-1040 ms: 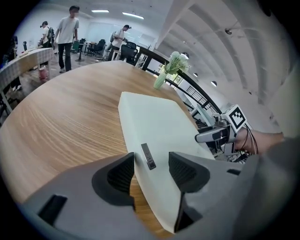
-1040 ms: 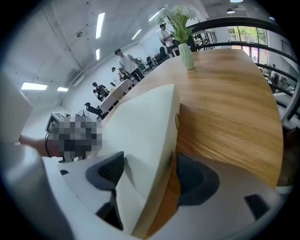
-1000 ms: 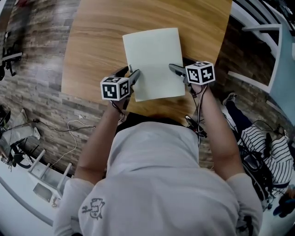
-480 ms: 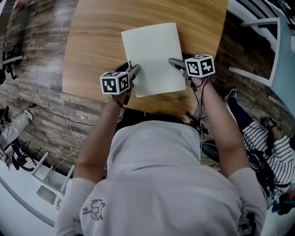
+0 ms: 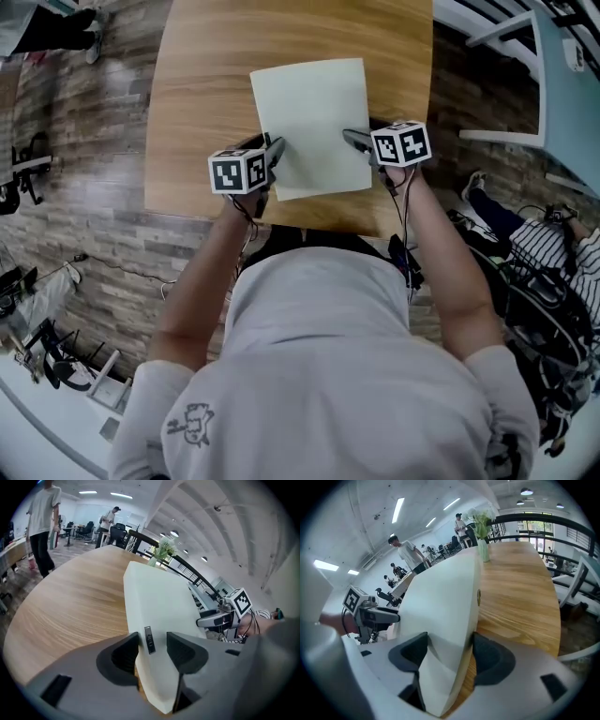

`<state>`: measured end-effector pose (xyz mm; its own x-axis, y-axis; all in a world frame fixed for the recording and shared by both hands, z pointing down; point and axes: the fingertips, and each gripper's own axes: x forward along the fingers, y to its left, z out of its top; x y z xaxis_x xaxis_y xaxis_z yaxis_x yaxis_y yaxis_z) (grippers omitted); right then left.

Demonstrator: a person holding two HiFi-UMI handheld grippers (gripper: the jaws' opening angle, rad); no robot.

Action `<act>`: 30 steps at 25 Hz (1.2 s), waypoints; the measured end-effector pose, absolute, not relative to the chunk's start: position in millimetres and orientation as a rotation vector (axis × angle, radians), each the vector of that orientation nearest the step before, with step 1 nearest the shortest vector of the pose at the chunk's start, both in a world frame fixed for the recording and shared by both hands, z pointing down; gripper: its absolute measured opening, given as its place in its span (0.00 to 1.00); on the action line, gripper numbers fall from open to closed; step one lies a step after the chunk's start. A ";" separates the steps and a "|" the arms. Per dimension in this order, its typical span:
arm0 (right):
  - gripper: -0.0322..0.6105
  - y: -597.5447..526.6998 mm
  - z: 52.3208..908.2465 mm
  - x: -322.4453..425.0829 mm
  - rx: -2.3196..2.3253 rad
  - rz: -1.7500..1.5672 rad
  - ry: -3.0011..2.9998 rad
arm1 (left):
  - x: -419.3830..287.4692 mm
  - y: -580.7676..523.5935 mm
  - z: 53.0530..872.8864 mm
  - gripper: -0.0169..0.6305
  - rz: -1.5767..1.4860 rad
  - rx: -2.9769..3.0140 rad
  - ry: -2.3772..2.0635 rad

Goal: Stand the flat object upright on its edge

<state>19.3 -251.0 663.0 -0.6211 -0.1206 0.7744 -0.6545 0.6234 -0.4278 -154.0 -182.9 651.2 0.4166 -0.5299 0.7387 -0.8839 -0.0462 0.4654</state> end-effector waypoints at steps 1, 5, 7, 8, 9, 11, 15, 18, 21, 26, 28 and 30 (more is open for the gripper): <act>0.53 -249.7 656.6 20.4 0.623 0.924 -2.118 | -154.4 -184.7 644.5 0.32 0.471 1.733 -1.240; 0.53 -251.6 629.4 23.5 0.708 0.859 -2.123 | -157.0 -200.4 613.2 0.32 0.526 1.856 -1.245; 0.52 -255.9 613.3 25.1 0.759 0.816 -2.138 | -156.1 -210.8 596.1 0.32 0.567 1.938 -1.249; 0.52 -258.4 604.9 26.0 0.785 0.788 -2.147 | -155.3 -215.6 588.3 0.32 0.586 1.976 -1.253; 0.52 -261.6 596.3 27.1 0.814 0.752 -2.155 | -154.6 -220.5 580.9 0.32 0.598 2.010 -1.259; 0.52 -270.0 579.7 29.7 0.878 0.659 -2.167 | -152.9 -230.3 567.8 0.32 0.610 2.069 -1.275; 0.52 -279.8 556.4 34.7 0.991 0.468 -2.190 | -148.6 -242.0 549.2 0.32 0.609 2.163 -1.331; 0.52 -279.7 549.4 38.2 1.064 0.388 -2.220 | -146.2 -246.5 542.7 0.32 0.605 2.223 -1.374; 0.52 -278.8 544.4 41.1 1.137 0.315 -2.254 | -144.3 -251.2 542.3 0.32 0.597 2.258 -1.396; 0.52 -280.2 549.4 43.9 1.207 0.193 -2.268 | -139.5 -253.2 555.9 0.32 0.610 2.273 -1.433; 0.52 -282.9 554.0 45.0 1.210 0.164 -2.271 | -138.6 -255.1 560.6 0.32 0.612 2.278 -1.439; 0.52 -285.5 557.8 43.5 1.205 0.144 -2.279 | -140.5 -258.1 563.6 0.31 0.606 2.274 -1.441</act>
<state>43.5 -285.5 557.8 -0.4449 -0.7314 0.5169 -0.7905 0.5919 0.1571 -140.5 -258.1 563.6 0.3812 -0.7479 0.5435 -0.9116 -0.4018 0.0864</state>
